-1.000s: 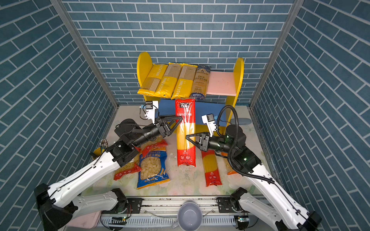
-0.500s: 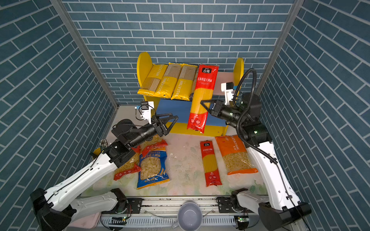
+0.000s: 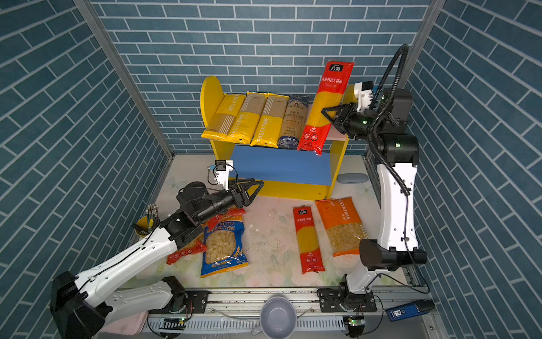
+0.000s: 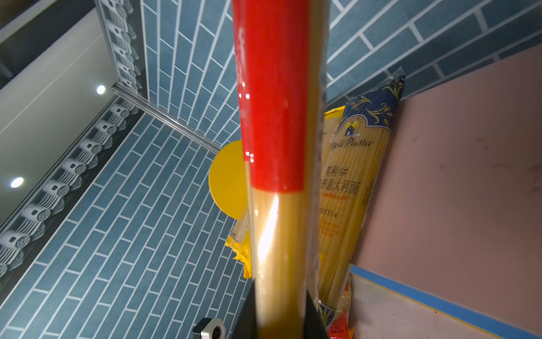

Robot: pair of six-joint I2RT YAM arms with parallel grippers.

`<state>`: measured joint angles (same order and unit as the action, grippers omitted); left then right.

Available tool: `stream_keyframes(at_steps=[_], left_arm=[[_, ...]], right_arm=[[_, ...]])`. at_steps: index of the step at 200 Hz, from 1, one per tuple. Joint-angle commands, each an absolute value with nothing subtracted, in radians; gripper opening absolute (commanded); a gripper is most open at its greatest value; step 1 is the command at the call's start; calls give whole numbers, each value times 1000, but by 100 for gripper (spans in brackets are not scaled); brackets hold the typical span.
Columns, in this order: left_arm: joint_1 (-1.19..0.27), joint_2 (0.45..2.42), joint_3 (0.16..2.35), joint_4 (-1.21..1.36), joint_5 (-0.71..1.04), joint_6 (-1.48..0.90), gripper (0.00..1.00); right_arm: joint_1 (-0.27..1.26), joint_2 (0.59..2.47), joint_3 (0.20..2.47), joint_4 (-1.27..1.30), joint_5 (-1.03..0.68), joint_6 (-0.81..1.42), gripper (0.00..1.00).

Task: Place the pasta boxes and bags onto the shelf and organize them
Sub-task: 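Carry the red pack to the pink shelf with the right gripper while the left withdraws, then set the red pack upright beside the MoliPasta pack with the right gripper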

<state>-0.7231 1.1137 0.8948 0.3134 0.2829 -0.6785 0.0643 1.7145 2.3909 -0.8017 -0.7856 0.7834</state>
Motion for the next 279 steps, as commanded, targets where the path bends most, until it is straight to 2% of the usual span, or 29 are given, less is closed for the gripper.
stream_keyframes(at_steps=[1,86,139,222,279], left_arm=[[-722,1127,865,358,273,-705,77],[-745,1193,833,413,268,-755,76],[-758,1217,829,424,260,-763,76],[-758,1234,827,445,265,-771,76],[-759,1219,818,437,262,-775,76]], right_arm=[[60,1782,2561,-849,-807,677,0],[64,1919,2602,-884,-737,612,0],[126,1953,2596,-885,-638,538,14],[166,1931,2594,-905,-466,476,22],[204,1924,2593,-967,-354,438,40]])
